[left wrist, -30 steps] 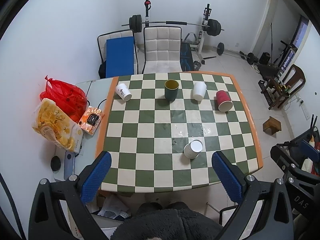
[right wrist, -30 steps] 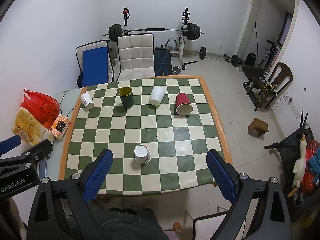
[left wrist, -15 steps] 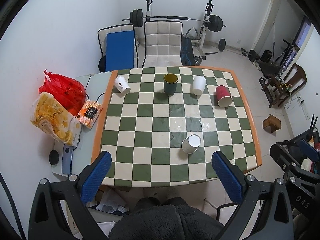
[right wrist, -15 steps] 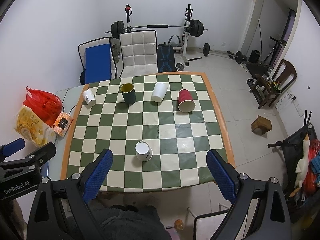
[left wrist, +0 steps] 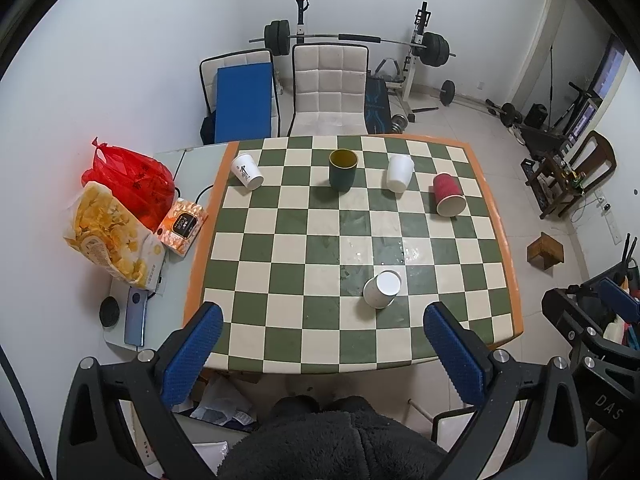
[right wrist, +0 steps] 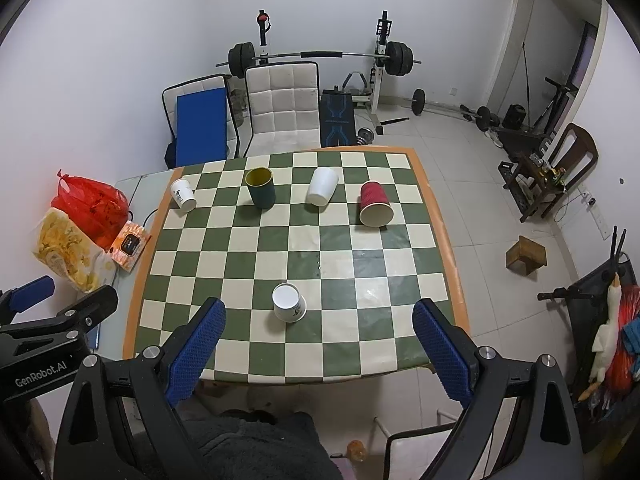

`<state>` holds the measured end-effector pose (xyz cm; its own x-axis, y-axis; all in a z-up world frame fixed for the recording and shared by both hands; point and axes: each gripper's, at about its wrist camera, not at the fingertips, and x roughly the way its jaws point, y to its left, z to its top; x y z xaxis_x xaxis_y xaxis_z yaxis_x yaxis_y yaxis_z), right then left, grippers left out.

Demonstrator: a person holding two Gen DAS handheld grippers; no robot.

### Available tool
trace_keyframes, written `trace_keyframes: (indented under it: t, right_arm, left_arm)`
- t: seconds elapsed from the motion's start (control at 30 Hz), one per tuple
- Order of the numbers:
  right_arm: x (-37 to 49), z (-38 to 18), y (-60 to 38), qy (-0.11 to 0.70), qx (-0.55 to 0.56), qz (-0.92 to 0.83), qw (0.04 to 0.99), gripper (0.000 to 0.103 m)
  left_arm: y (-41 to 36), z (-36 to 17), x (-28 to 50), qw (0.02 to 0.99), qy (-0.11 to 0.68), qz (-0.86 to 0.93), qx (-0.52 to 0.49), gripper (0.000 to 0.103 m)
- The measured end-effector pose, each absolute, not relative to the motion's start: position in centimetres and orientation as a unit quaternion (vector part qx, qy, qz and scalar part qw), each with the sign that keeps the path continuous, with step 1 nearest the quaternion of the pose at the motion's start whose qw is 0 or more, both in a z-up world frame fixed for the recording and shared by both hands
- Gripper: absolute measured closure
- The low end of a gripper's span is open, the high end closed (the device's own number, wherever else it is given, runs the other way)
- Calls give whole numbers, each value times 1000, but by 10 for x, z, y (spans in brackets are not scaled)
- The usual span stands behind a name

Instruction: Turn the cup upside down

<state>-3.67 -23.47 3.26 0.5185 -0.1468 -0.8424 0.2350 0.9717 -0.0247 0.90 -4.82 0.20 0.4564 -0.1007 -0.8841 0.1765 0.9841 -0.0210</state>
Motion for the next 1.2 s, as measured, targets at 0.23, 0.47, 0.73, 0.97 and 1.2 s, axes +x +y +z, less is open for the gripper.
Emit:
trace_keyframes:
  t: [0.23,0.47,0.73,0.97,1.2]
  right_arm:
    - [-39,34,-239,477,49,-108,871,6]
    - [-38,36,-241,475,46,-108,872,6]
    - [-36,38,-240,473,46,-107,873,6]
    - [-35,39,-240,472,46,-107,874,6]
    - [-35,42,-239,473,47,-106,874,6]
  left_arm:
    - [-46,6,15,853,516,-75,35,0]
    - [-45,16,13,867,493,-68,35,0]
    - [-45,17,14,869,491,-63,33,0]
    - [-46,17,13,869,490,-64,35,0]
    - [-47,15,14,866,494,-68,35,0]
